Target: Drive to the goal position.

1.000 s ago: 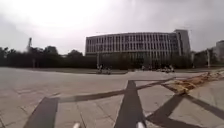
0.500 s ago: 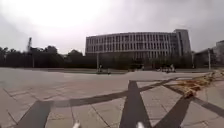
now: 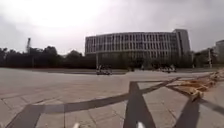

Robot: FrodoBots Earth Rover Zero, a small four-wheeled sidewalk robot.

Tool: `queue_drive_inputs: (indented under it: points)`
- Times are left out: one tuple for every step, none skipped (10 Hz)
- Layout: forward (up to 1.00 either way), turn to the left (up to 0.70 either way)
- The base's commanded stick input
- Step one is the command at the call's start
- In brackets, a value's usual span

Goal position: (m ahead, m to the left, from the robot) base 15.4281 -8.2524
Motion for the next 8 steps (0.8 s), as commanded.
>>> queue_drive_inputs:
  points:
    - [0.5, -0.16]
    - [0.5, -0.22]
    - [0.5, -0.25]
    - [0.5, -0.25]
    - [0.5, -0.25]
    - [0.5, -0.25]
    - [0.5, -0.25]
    - [0.5, -0.24]
